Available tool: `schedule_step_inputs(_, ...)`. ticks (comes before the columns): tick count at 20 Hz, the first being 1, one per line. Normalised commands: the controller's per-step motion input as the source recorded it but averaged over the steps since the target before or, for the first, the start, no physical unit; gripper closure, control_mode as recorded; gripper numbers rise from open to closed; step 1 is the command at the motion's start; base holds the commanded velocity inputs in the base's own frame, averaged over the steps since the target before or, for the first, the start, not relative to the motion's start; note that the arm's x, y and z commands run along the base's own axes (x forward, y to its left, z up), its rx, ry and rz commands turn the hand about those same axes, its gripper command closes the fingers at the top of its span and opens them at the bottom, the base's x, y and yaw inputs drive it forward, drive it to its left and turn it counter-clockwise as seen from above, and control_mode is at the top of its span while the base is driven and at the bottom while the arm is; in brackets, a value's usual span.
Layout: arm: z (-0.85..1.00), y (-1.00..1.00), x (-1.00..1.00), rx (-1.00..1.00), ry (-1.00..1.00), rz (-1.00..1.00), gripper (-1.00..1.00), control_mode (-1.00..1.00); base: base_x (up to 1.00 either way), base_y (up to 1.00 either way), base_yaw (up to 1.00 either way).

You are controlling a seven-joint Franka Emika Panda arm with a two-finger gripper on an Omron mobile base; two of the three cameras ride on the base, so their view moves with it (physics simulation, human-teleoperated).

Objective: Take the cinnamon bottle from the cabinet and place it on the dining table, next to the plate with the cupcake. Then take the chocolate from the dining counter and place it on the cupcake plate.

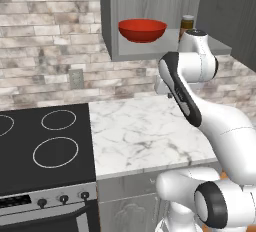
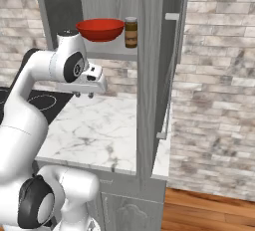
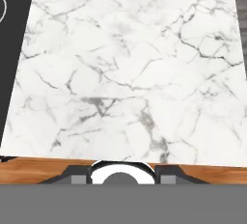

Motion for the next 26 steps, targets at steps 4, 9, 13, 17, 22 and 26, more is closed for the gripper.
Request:
schedule_step_inputs(4, 0.00, 0.00, -0.05, 0.01, -0.01, 0.00, -1.00, -1.00, 0.00, 0.00, 0.00)
schedule_step_inputs(9, -0.01, 0.00, -0.41, 0.00, -0.53, -0.02, -1.00, -1.00, 0.00, 0.00, 0.00)
schedule_step_inputs(13, 0.14, 0.00, -0.38, 0.00, -0.73, -0.11, -1.00, -1.00, 0.00, 0.00, 0.00)
schedule_step_inputs(17, 0.46, -0.06, -0.20, 0.00, -0.58, -0.14, -1.00, -1.00, 0.00, 0.00, 0.00)
schedule_step_inputs(22, 0.68, -0.21, -0.03, 0.01, -0.25, -0.10, -1.00, -1.00, 0.00, 0.00, 0.00)
schedule_step_inputs(26, 0.65, -0.30, 0.00, 0.03, -0.08, 0.00, -1.00, -1.00, 0.00, 0.00, 0.00)
